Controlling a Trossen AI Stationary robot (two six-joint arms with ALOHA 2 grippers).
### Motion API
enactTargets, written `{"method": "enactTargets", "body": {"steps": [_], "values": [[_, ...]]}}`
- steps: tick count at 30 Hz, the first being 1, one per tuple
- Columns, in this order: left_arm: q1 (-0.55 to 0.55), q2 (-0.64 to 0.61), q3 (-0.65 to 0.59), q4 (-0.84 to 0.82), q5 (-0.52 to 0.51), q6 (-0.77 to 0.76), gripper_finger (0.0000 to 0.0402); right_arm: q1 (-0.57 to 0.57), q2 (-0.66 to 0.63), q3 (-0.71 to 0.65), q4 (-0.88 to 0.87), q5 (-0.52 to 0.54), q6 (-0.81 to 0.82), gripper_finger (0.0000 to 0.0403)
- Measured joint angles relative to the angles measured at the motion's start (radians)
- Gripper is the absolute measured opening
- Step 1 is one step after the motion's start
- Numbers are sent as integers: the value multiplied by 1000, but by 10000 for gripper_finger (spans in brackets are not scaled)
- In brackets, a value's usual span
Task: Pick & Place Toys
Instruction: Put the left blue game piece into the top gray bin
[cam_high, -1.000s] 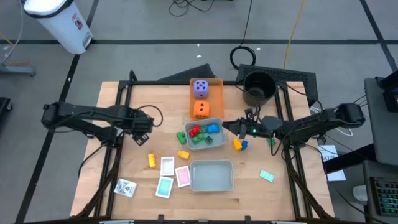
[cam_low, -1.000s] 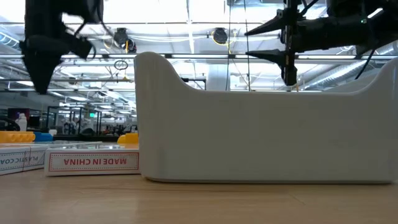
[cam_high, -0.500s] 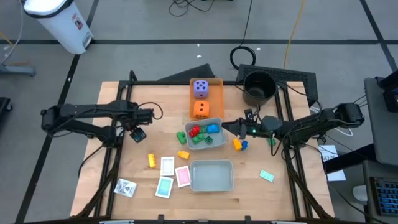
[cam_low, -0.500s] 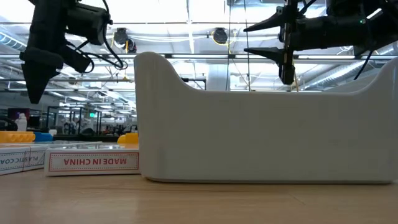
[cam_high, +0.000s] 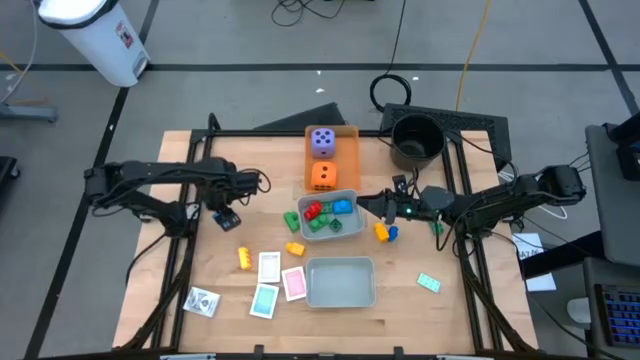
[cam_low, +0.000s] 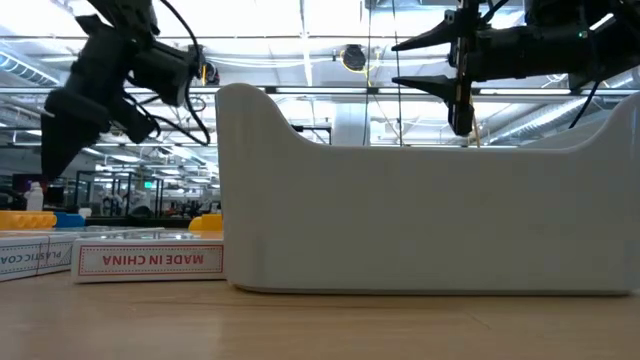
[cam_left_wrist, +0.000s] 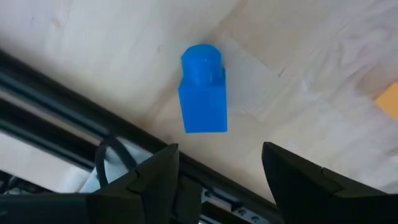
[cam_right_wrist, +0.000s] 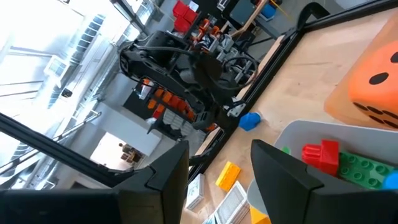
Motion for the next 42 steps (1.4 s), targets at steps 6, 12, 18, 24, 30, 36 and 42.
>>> {"method": "enactTargets", "body": {"steps": [6, 12, 18, 24, 30, 36, 42], "values": [[5, 68, 0, 23, -13, 8, 235, 0, 0, 0, 0, 1, -4, 166], [36, 114, 1, 34, -5, 10, 235, 0, 0, 0, 0, 1, -4, 166], [56, 139, 1, 57, -9, 16, 235, 0, 0, 0, -1, 2, -4, 166], [76, 139, -19, 58, -9, 29, 235, 0, 0, 0, -2, 1, -4, 166], [87, 139, -52, 82, -1, 40, 235, 0, 0, 0, -2, 0, -4, 166], [86, 139, -78, 121, 10, 43, 235, 0, 0, 0, -2, -1, -4, 166], [86, 139, -107, 170, 27, 33, 235, 0, 0, 0, -2, 0, -4, 166]]}}
